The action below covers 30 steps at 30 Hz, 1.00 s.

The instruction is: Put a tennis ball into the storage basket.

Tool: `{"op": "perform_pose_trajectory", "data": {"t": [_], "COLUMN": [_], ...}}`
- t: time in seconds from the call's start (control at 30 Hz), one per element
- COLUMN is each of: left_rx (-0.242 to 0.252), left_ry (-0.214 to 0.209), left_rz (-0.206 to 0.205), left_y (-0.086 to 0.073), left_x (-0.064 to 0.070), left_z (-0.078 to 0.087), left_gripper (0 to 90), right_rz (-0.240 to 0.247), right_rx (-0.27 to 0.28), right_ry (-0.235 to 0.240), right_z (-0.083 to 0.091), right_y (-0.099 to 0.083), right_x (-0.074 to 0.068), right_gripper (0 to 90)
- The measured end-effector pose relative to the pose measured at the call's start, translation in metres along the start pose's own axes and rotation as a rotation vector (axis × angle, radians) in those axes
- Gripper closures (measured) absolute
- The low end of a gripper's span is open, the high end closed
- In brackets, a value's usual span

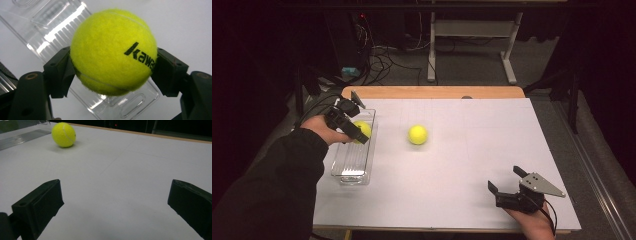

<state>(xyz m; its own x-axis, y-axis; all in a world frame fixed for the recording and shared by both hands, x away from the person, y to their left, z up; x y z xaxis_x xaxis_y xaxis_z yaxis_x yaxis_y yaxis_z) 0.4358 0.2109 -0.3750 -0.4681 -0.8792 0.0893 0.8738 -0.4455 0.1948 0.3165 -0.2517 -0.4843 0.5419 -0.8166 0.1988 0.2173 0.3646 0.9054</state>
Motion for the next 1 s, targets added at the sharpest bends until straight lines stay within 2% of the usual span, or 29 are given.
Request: {"op": "perform_pose_trajectory", "data": {"t": [0.3,0.43,0.7,0.77,1.0], "left_rx": [-0.012,-0.013,-0.030,-0.042,-0.062], "left_ry": [0.026,0.029,0.040,0.053,0.059], "left_rz": [0.059,0.080,0.083,0.082,0.093], "left_y": [-0.004,-0.005,-0.002,0.000,0.006], "left_x": [-0.022,-0.028,-0.027,-0.027,-0.028], "left_z": [-0.004,-0.005,-0.015,-0.022,-0.040], "left_gripper": [26.5,26.5,26.5,26.5,26.5], "right_rz": [-0.002,-0.001,0.005,0.005,0.003], "right_rx": [-0.002,-0.002,-0.002,-0.003,-0.003], "right_ry": [0.000,0.000,-0.001,-0.001,-0.002], "right_z": [0.000,0.000,0.000,0.000,0.000], "right_y": [0.000,-0.001,-0.001,-0.001,-0.001], "right_x": [0.000,0.000,0.000,0.000,0.000], "right_gripper": [0.0,0.0,0.0,0.0,0.0]}}
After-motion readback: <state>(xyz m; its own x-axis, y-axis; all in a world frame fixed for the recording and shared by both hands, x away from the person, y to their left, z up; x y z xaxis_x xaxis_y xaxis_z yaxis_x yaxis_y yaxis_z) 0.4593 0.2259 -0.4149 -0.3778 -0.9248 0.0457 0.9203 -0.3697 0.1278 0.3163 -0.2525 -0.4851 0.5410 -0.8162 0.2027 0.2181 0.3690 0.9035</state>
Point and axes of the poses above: each handheld gripper's, and its own axes: z roughly backward along the jaws, y roughly out of its top, x roughly to its right, the point moved 6 cm from there along -z, roughly forward along the jaws, and after that the axes turned 12 degrees about z, right-handed, at the moved point
